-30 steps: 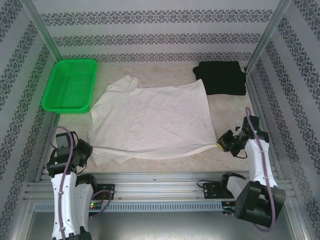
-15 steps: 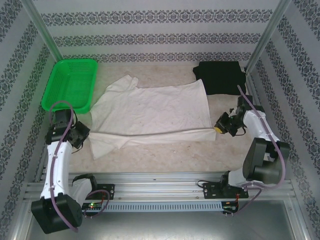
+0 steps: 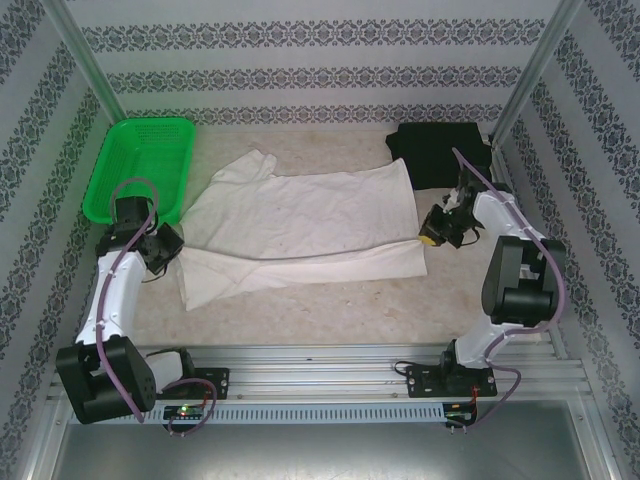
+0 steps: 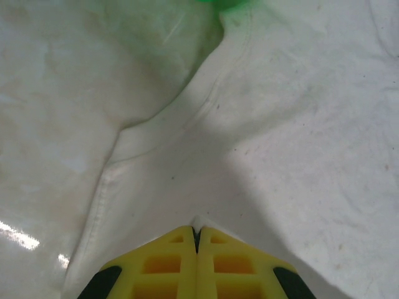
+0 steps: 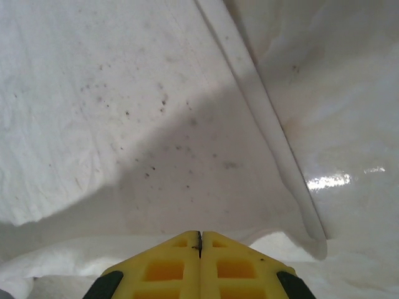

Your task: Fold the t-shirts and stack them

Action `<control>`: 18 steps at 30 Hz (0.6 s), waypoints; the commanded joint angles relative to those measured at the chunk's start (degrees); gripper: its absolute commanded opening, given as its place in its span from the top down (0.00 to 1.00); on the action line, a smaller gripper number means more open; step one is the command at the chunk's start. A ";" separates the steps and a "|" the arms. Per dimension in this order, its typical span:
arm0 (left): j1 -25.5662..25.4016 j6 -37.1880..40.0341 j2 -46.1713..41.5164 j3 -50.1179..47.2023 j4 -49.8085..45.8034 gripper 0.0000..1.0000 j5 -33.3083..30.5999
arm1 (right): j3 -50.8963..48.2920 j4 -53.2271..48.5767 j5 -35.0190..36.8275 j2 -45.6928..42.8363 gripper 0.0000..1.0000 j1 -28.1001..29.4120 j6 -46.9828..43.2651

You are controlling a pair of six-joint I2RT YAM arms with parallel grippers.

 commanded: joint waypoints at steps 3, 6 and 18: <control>-0.61 3.08 1.31 1.98 2.51 1.00 -0.68 | 4.55 -2.26 2.80 2.88 1.00 1.90 -2.57; -0.61 3.15 1.62 2.18 2.91 1.00 -0.73 | 5.16 -2.27 3.25 4.02 1.00 2.14 -2.69; -2.97 5.15 7.07 7.79 4.47 1.00 0.53 | 6.01 -2.21 4.27 6.94 1.00 2.43 -3.71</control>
